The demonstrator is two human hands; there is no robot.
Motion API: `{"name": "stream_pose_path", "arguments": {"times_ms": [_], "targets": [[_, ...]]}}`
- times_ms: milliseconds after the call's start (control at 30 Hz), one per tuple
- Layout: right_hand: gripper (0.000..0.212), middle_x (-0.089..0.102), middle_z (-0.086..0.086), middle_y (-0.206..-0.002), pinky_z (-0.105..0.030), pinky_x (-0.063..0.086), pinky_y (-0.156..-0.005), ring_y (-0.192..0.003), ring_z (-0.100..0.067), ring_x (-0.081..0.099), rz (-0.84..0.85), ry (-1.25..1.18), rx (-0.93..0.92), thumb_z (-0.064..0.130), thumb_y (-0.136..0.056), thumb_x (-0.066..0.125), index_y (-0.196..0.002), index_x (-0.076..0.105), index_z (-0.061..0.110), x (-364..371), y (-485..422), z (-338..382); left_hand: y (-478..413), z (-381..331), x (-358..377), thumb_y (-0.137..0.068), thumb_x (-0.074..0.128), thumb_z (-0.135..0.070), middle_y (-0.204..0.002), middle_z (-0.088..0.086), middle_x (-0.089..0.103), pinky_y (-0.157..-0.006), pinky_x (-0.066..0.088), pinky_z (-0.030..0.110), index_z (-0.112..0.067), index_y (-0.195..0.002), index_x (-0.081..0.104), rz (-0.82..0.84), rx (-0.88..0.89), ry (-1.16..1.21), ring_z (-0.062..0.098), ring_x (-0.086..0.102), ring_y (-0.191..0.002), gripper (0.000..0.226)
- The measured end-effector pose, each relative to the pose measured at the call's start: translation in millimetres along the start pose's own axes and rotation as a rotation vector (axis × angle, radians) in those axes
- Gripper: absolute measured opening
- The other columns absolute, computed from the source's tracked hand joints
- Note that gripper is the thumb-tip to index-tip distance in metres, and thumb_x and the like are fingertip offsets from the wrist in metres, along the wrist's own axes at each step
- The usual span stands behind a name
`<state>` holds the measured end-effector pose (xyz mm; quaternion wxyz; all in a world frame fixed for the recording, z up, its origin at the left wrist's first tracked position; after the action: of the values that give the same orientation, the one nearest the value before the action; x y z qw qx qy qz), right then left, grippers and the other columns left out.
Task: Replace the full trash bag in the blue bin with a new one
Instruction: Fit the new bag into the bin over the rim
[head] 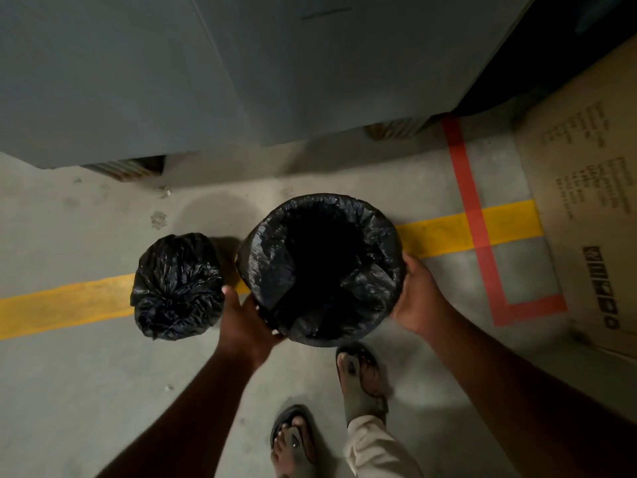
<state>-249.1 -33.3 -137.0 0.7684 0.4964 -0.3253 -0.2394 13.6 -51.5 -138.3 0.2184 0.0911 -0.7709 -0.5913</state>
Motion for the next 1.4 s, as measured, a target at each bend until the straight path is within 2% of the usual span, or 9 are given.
{"name": "stream_pose_path", "arguments": {"times_ms": [167, 333, 467, 600, 733, 833, 967, 1133, 1400], "targets": [[0.054, 0.068, -0.008, -0.117, -0.043, 0.048, -0.096, -0.106, -0.032, 0.063, -0.199, 0.480, 0.005, 0.055, -0.082, 0.051, -0.112, 0.069, 0.013, 6, -16, 45, -16, -61, -9, -0.084, 0.018, -0.083, -0.126, 0.010, 0.064, -0.093, 0.046, 0.050, -0.024, -0.129, 0.058, -0.164, 0.072, -0.309, 0.034, 0.059, -0.114, 0.085], [0.050, 0.063, -0.013, -0.106, -0.042, 0.047, -0.084, -0.103, -0.034, 0.060, -0.405, 0.825, -0.556, 0.053, -0.086, 0.051, -0.107, 0.059, 0.008, 32, 2, 116, 7, -113, 17, -0.085, 0.043, -0.073, -0.117, 0.008, 0.065, -0.089, 0.052, 0.051, -0.020, -0.122, 0.055, -0.296, 0.495, -0.656, 0.027, 0.064, -0.103, 0.066], [0.072, 0.048, 0.007, -0.145, -0.039, 0.029, -0.114, -0.136, -0.017, 0.041, 0.012, 0.802, -0.296, 0.070, -0.085, 0.048, -0.140, 0.049, 0.024, 67, -30, 84, -14, -93, 53, -0.086, 0.036, -0.078, -0.116, 0.005, 0.070, -0.094, 0.050, 0.046, -0.023, -0.121, 0.064, 0.005, 0.239, -0.730, 0.026, 0.066, -0.106, 0.072], [0.115, 0.042, -0.009, -0.152, -0.048, 0.032, -0.114, -0.136, -0.034, 0.043, -0.237, 0.850, -0.060, 0.094, -0.063, 0.036, -0.146, 0.042, 0.015, 26, -49, 83, -19, -82, 34, -0.089, 0.018, -0.078, -0.131, 0.015, 0.060, -0.101, 0.042, 0.052, -0.017, -0.131, 0.058, -0.120, -0.003, -0.753, 0.040, 0.054, -0.121, 0.084], [0.047, 0.063, -0.021, -0.113, -0.041, 0.045, -0.086, -0.105, -0.038, 0.058, -0.682, 1.210, -0.732, 0.045, -0.090, 0.045, -0.110, 0.059, 0.005, 44, 18, 140, 17, -140, 35, -0.097, 0.035, -0.056, -0.127, 0.022, 0.058, -0.089, 0.043, 0.042, -0.005, -0.126, 0.053, -0.543, 0.622, -1.020, 0.040, 0.055, -0.114, 0.061], [0.018, 0.063, -0.014, -0.095, -0.043, 0.046, -0.077, -0.090, -0.035, 0.056, -0.402, 1.431, -1.329, 0.023, -0.086, 0.052, -0.097, 0.059, 0.011, 114, 73, 105, 63, -133, 101, -0.091, 0.053, -0.032, -0.103, 0.016, 0.063, -0.078, 0.049, 0.040, -0.008, -0.111, 0.060, -0.436, 1.310, -1.489, 0.034, 0.058, -0.094, 0.032], [0.032, 0.059, -0.014, -0.115, -0.043, 0.051, -0.085, -0.109, -0.037, 0.058, 0.042, 1.931, -0.699, 0.019, -0.083, 0.055, -0.115, 0.053, 0.016, 131, -15, 10, 32, -38, 142, -0.080, 0.055, -0.031, -0.088, 0.010, 0.070, -0.074, 0.043, 0.039, -0.015, -0.094, 0.066, 0.119, 1.273, -2.217, 0.033, 0.059, -0.088, 0.024], [0.061, 0.026, -0.018, -0.157, -0.050, 0.028, -0.116, -0.143, -0.041, 0.025, 0.075, 2.269, -0.040, 0.020, -0.094, 0.051, -0.150, 0.029, 0.015, 86, -126, -39, -30, -22, 100, -0.088, 0.048, -0.051, -0.149, 0.012, 0.046, -0.116, 0.020, 0.048, -0.017, -0.147, 0.041, -0.049, 0.734, -2.625, 0.035, 0.032, -0.141, 0.069], [0.040, 0.046, -0.019, -0.143, -0.050, 0.041, -0.107, -0.131, -0.041, 0.045, -0.069, 2.144, -0.160, 0.014, -0.099, 0.034, -0.136, 0.050, 0.009, 94, -131, -49, -8, -25, 98, -0.090, 0.042, -0.059, -0.143, 0.015, 0.052, -0.118, 0.016, 0.051, -0.014, -0.140, 0.048, 0.013, 0.841, -2.563, 0.039, 0.031, -0.139, 0.069]]}}
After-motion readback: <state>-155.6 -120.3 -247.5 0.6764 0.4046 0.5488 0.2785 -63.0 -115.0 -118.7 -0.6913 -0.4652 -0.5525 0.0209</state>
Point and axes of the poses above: each hand's wrist, its own y-axis away from the middle knuckle, its own x-axis out of the palm, z = x × y, the point moved 9 cm from there along -y, towards the middle knuckle
